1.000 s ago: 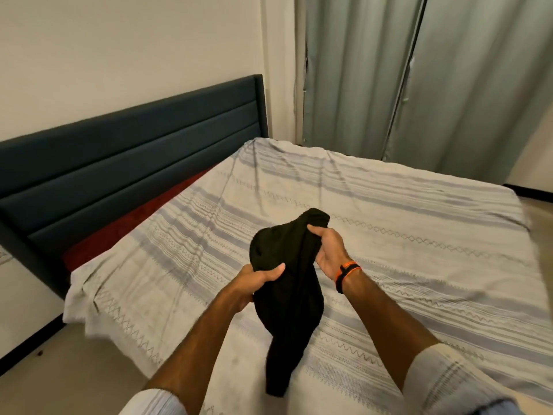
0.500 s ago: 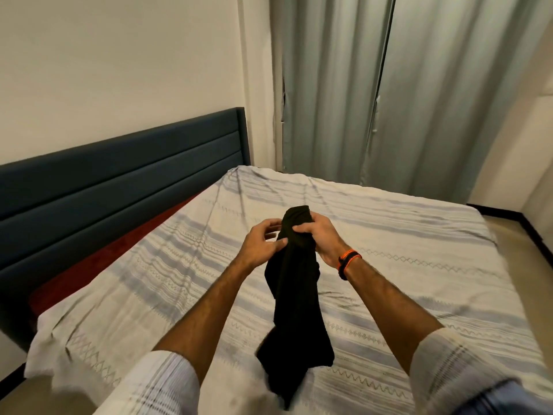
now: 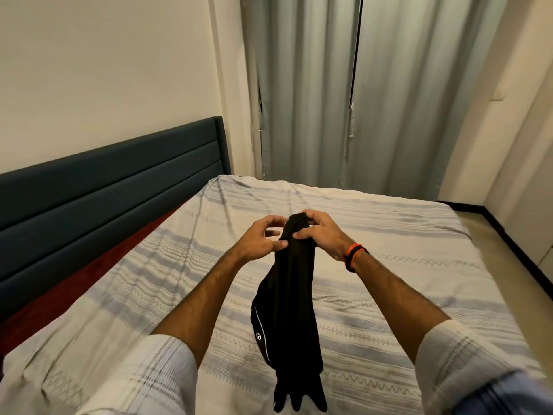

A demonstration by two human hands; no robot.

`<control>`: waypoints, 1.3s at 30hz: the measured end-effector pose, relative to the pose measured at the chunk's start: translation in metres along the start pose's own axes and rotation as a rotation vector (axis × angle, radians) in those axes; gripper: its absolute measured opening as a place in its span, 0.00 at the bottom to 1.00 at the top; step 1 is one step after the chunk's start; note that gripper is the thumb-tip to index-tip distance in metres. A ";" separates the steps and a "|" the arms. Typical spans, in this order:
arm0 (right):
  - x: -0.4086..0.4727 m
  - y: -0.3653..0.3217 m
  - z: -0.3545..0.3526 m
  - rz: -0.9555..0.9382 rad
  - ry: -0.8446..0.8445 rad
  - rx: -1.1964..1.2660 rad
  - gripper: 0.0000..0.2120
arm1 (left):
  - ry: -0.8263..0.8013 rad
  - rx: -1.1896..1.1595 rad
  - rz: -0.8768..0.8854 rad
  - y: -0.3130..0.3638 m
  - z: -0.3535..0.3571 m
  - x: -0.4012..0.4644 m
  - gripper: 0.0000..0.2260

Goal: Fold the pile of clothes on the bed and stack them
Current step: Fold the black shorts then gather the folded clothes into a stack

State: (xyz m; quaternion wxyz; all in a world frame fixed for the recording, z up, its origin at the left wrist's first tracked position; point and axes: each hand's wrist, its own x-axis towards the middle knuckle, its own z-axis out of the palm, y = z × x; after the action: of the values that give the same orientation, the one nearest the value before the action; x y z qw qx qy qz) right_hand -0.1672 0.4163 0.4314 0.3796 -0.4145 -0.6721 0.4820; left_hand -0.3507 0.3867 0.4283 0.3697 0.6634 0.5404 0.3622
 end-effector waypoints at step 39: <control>-0.041 -0.001 -0.110 0.281 -0.237 -0.861 0.06 | 0.046 1.201 0.117 0.053 -0.089 -0.049 0.12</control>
State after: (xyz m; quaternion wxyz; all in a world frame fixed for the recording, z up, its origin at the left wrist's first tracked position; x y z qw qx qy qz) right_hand -0.0521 0.4148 0.4545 0.0245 -0.5633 -0.7872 0.2498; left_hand -0.4129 0.3400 0.5124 -0.1021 0.7767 0.6209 0.0277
